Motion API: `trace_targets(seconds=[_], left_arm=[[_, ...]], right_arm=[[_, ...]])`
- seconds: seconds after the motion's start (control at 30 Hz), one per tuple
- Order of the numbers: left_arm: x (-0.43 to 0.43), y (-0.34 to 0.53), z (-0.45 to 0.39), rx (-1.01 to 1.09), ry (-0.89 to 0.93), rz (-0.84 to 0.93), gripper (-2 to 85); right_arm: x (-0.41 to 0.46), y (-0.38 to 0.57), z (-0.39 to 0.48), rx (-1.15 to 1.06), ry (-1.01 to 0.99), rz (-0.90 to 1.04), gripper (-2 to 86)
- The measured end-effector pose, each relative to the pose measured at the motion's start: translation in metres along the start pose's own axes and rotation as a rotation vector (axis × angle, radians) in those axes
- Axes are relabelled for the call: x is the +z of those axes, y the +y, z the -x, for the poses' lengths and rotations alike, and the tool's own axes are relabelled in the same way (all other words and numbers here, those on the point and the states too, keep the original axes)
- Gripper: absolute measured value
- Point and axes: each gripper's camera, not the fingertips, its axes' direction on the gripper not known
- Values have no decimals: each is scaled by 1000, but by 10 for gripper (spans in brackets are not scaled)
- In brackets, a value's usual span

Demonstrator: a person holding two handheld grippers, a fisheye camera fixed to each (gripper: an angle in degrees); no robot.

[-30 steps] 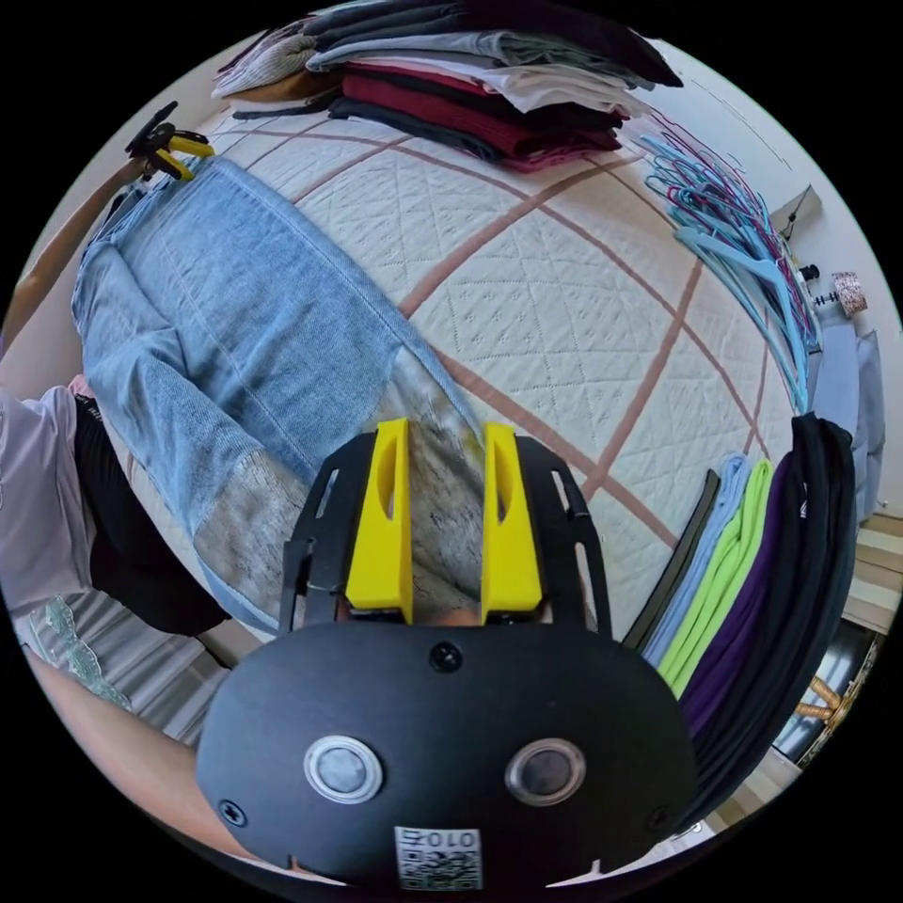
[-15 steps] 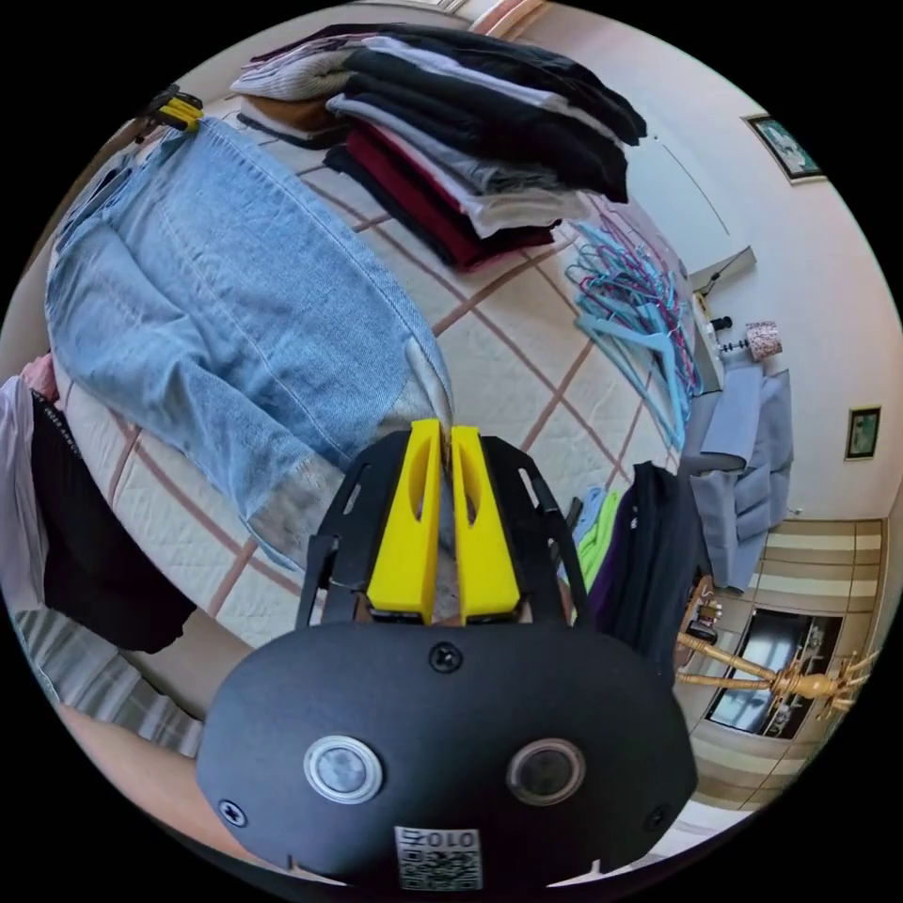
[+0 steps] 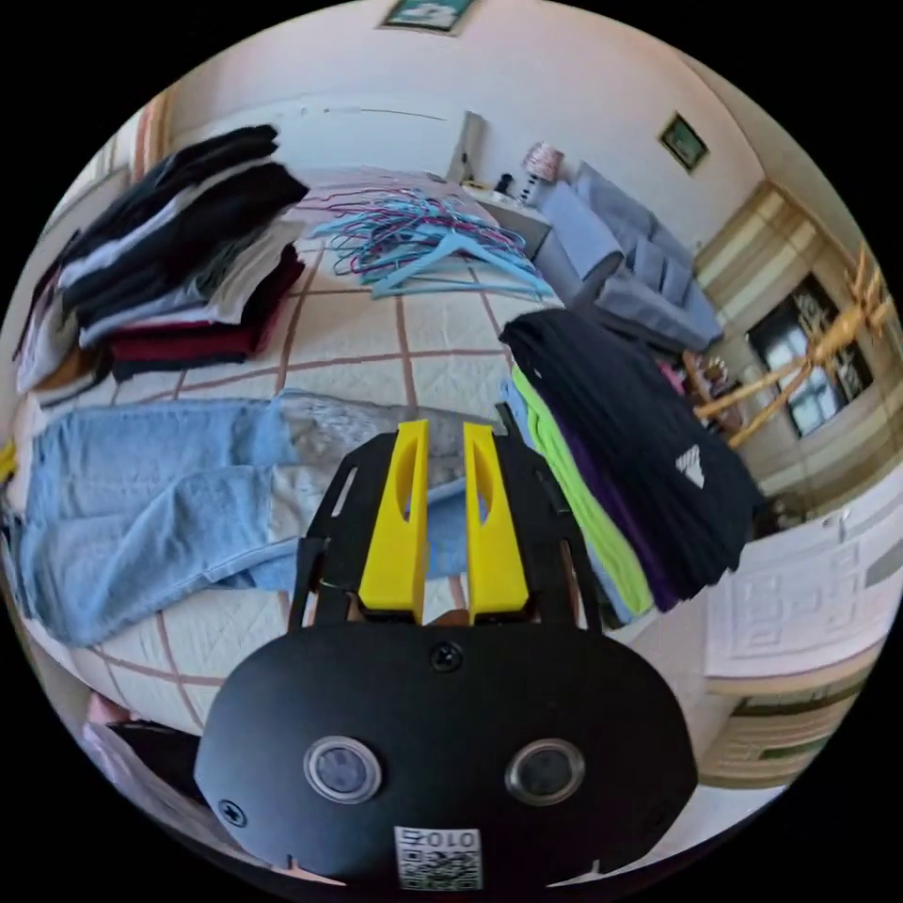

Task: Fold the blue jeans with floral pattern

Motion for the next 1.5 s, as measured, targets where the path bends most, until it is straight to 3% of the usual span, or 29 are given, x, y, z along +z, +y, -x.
trace_targets(seconds=[0.13,0.27,0.47,0.6,0.7,0.83,0.9,1.03,1.13,1.23,1.37,1.5], left_arm=[[-51,88,-68,5,29,-34,98],[-54,139,-139,142,19,90,111],[-31,164,-179,204,-43,195,116],[-26,158,-175,204,-91,209,92],[-38,152,-160,175,-14,181,68],[-81,152,-138,172,20,141,41],[-99,156,-135,213,9,160,34],[-106,166,-131,305,103,229,23],[-82,164,-146,371,87,342,19],[-65,166,-149,357,93,372,17],[-95,171,-140,296,125,267,17],[-76,187,-150,340,143,313,23]], right_arm=[[25,59,-66,242,-279,20,98],[80,84,-88,412,-564,105,120],[127,95,-103,553,-687,150,68],[95,108,-120,506,-709,35,36],[48,127,-143,391,-701,-61,26],[-19,215,-176,224,-744,-323,16],[-5,264,-190,277,-749,-285,15],[114,370,-203,564,-868,152,17],[134,413,-206,722,-1051,-2,21],[126,402,-199,689,-952,43,24],[85,371,-189,519,-776,25,20],[85,370,-181,504,-766,50,21]])
